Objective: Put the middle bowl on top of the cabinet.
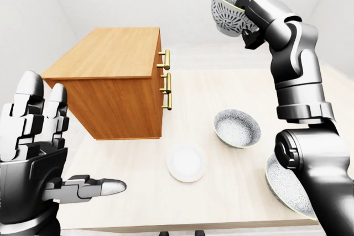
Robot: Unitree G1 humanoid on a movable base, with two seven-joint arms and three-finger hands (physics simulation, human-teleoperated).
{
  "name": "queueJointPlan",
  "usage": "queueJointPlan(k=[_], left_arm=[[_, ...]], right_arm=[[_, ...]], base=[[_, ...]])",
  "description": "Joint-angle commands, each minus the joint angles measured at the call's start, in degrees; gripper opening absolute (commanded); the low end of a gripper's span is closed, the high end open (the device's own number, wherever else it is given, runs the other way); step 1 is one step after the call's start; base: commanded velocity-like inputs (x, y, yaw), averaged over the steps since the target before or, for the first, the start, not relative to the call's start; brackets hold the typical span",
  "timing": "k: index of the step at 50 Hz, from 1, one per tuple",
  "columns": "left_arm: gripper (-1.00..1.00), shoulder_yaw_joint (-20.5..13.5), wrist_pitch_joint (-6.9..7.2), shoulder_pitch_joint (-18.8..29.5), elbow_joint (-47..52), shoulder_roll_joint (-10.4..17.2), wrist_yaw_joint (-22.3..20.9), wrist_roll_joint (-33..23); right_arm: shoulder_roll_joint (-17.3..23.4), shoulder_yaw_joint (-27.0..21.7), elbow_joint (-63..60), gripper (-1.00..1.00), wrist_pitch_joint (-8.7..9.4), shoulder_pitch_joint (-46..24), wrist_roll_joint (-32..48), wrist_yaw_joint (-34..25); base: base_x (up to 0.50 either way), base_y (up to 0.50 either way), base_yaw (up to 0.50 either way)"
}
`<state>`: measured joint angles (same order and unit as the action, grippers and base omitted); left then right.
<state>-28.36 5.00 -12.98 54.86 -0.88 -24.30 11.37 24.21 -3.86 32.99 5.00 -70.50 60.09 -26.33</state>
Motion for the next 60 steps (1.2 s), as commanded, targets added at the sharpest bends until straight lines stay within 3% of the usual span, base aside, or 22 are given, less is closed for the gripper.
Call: queueJointPlan(k=[1, 13, 23, 37, 43, 50, 60], left_arm=[[1.0, -5.66, 0.0, -1.88, 1.85, -1.19, -1.89, 3.01], [1.0, -11.6, 0.0, -3.97, 4.94, -3.44, -4.34, 6.22], [1.0, -17.04, 0.0, -6.59, 4.47, -6.32, -6.62, 9.12], [1.0, -24.72, 0.0, -9.41, 2.86, -9.49, -12.05, 13.84], [1.0, -26.11, 0.0, -9.41, 1.48, -10.49, -13.98, 14.22], [1.0, -25.18, 0.0, -8.74, 0.26, -11.5, -15.27, 12.41], [1.0, -27.89, 0.0, -10.38, 0.19, -12.8, -15.7, 15.22]], right_arm=[[-5.77, 4.11, 18.43, -1.0, 0.0, -14.21, 0.64, 7.92], [-13.09, 5.23, 30.15, -1.0, 0.0, -26.0, 0.16, 6.45], [-18.3, 6.09, 36.29, -1.0, 0.0, -31.61, -0.66, 5.79], [-25.53, 5.91, 36.87, -1.0, 0.0, -31.06, -4.3, 8.35], [-27.22, 5.43, 36.41, -1.0, 0.0, -31.54, -6.47, 9.5], [-29.93, 5.51, 36.63, -1.0, 0.0, -33.05, -8.33, 13.37], [-33.57, 7.61, 35.58, -1.0, 0.0, -31.94, -8.49, 16.74]], base=[[0.0, 0.0, 0.0], [0.0, 0.0, 0.0], [0.0, 0.0, 0.0], [0.0, 0.0, 0.0], [0.0, 0.0, 0.0], [0.0, 0.0, 0.0], [0.0, 0.0, 0.0]])
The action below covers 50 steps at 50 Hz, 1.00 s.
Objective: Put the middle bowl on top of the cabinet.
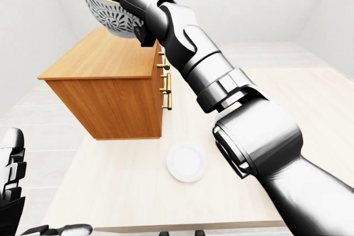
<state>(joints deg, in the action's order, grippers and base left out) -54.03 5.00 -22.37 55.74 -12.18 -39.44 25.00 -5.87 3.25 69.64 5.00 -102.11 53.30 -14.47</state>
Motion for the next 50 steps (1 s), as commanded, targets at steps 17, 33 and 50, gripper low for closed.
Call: queueJointPlan(k=[17, 33, 50], left_arm=[[1.0, -5.2, 0.0, -1.08, -2.33, -2.7, -0.56, 3.38], [1.0, -5.86, 0.0, -1.0, -2.56, -3.02, -0.56, 3.85], [1.0, -6.65, 0.0, -1.02, -2.02, -2.4, -0.56, 4.69]], right_arm=[[-6.55, 1.36, 0.13, -1.0, 0.0, 3.9, -3.3, 9.01], [-6.76, 2.06, 0.65, -1.0, 0.0, 6.23, -2.67, 9.31], [-7.15, 2.65, 0.54, -1.0, 0.0, 6.81, -1.06, 8.54]], base=[[0.0, 0.0, 0.0], [0.0, 0.0, 0.0], [0.0, 0.0, 0.0]])
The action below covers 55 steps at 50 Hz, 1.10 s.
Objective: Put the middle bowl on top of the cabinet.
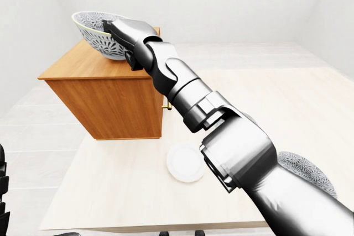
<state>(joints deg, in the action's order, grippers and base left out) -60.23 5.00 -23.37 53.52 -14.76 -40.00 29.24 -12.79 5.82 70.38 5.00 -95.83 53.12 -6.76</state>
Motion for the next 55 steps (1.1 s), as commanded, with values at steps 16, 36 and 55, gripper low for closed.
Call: queueJointPlan(k=[16, 36, 55], left_arm=[[1.0, -0.34, 0.0, 0.25, -1.06, 0.02, 0.0, -0.23], [1.0, 0.05, 0.0, 0.15, -1.53, -0.2, 0.0, -0.51], [1.0, 0.58, 0.0, 0.1, -1.96, -0.45, 0.0, -1.48]], right_arm=[[0.21, 0.19, 0.15, -1.0, 0.0, 0.84, 0.25, 0.75], [1.46, -0.55, -0.2, -0.18, 0.0, -1.1, 0.52, -0.22], [1.76, -0.87, -0.55, -0.04, 0.0, -2.02, 0.09, -0.54]], base=[[0.0, 0.0, 0.0], [0.0, 0.0, 0.0], [0.0, 0.0, 0.0]])
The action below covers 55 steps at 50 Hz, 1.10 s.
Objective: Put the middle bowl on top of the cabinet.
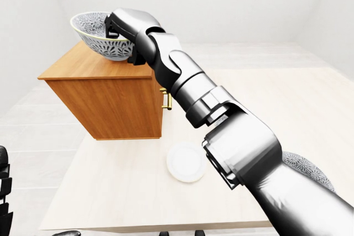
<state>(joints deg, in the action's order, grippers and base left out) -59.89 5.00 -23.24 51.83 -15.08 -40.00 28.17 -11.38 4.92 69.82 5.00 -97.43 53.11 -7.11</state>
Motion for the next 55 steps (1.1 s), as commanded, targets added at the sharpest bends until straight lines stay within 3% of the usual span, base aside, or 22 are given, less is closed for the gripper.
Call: queueJointPlan(k=[1, 13, 15, 18, 26, 30, 35, 55], left_arm=[[1.0, 0.35, 0.0, 0.0, -0.45, -0.2, 0.0, -0.57], [1.0, 0.82, 0.0, 0.11, -0.78, -0.14, 0.0, -1.1], [1.0, 0.67, 0.0, 0.05, -0.63, 0.07, 0.0, -0.71], [1.0, 0.63, 0.0, -0.09, -0.52, -0.08, 0.0, -0.57], [1.0, 0.18, 0.0, -0.28, -0.72, 0.13, 0.0, -0.07], [1.0, 0.13, 0.0, -0.21, -0.77, 0.13, 0.0, -0.24], [1.0, -1.1, 0.0, -0.35, -0.55, 0.98, 0.0, 1.41], [1.0, -0.4, 0.0, 0.08, -1.05, 0.54, 0.0, 0.11]], right_arm=[[0.34, -0.02, 0.05, -0.04, 0.0, -0.41, 0.01, -0.23], [0.38, -0.14, 0.23, 0.06, 0.0, -0.14, -0.41, 0.56], [0.34, -0.16, 0.14, 0.14, 0.0, -0.32, -0.5, 0.51], [0.28, -0.1, 0.11, 0.41, 0.0, -0.49, -0.52, 0.58], [0.12, -0.01, -0.03, 0.73, 0.0, -0.76, -0.69, 0.47], [0.11, 0.03, -0.05, 1.0, 0.0, -0.72, -0.71, 0.53], [0.07, -0.2, -0.03, 1.0, 0.0, -0.59, -1.01, 0.54], [2.99, -0.74, 0.82, 1.0, 0.0, -1.64, -1.17, 0.79]], base=[[0.0, 0.0, 0.0], [0.0, 0.0, 0.0], [0.0, 0.0, 0.0], [0.0, 0.0, 0.0], [0.0, 0.0, 0.0], [0.0, 0.0, 0.0], [0.0, 0.0, 0.0], [0.0, 0.0, 0.0]])
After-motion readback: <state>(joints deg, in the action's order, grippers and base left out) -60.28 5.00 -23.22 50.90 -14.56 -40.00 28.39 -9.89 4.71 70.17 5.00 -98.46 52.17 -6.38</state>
